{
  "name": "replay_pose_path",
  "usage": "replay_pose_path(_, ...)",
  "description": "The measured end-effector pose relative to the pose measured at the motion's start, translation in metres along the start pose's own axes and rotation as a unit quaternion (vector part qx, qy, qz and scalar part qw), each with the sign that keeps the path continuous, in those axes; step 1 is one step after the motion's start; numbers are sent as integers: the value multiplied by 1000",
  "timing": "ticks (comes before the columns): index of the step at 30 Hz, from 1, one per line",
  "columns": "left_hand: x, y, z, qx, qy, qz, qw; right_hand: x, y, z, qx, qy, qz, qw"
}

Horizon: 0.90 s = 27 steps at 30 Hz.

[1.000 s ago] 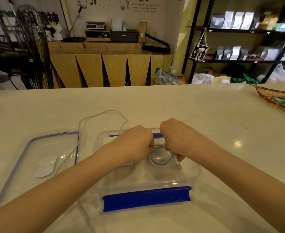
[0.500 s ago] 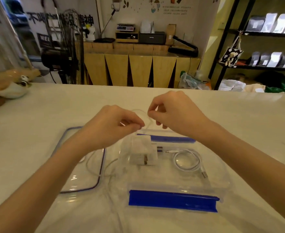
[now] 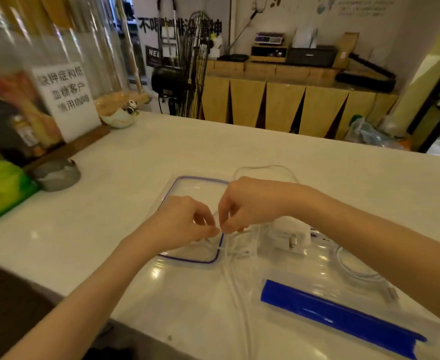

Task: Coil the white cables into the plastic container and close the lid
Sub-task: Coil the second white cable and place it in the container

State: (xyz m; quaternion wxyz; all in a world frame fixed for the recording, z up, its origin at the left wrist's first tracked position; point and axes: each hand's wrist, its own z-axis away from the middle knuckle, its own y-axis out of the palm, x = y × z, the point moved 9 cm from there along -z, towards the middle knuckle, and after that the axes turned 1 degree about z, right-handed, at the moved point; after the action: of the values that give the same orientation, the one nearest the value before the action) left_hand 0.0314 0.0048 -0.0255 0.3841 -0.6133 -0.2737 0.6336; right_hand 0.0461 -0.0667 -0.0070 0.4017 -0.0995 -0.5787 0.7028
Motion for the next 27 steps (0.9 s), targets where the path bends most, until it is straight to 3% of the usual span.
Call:
replay_pose_path(5, -2, 5, 2, -25, 1, 4, 1000, 2, 18, -2, 56, 9, 4, 998)
replay_pose_path(10, -1, -3, 1, -64, -11, 40, 997, 7, 19, 2, 55, -16, 25, 998)
replay_pose_path(16, 3, -25, 3, -140, -25, 168, 975, 19, 4, 5, -15, -59, 69, 996)
replay_pose_path(20, 15, -33, -2, -155, -52, 286, 944, 15, -29, 14, -61, -60, 14, 996)
replay_pose_path(23, 19, -30, -8, -126, -61, 247, 959, 7, -60, 21, -116, -61, -10, 991)
replay_pose_path(25, 16, -27, -9, -110, -41, 169, 979, -2, -79, 27, -150, -51, -18, 987)
replay_pose_path(27, 9, -30, -8, -123, -9, 166, 978, -11, -98, 34, -187, -41, -35, 981)
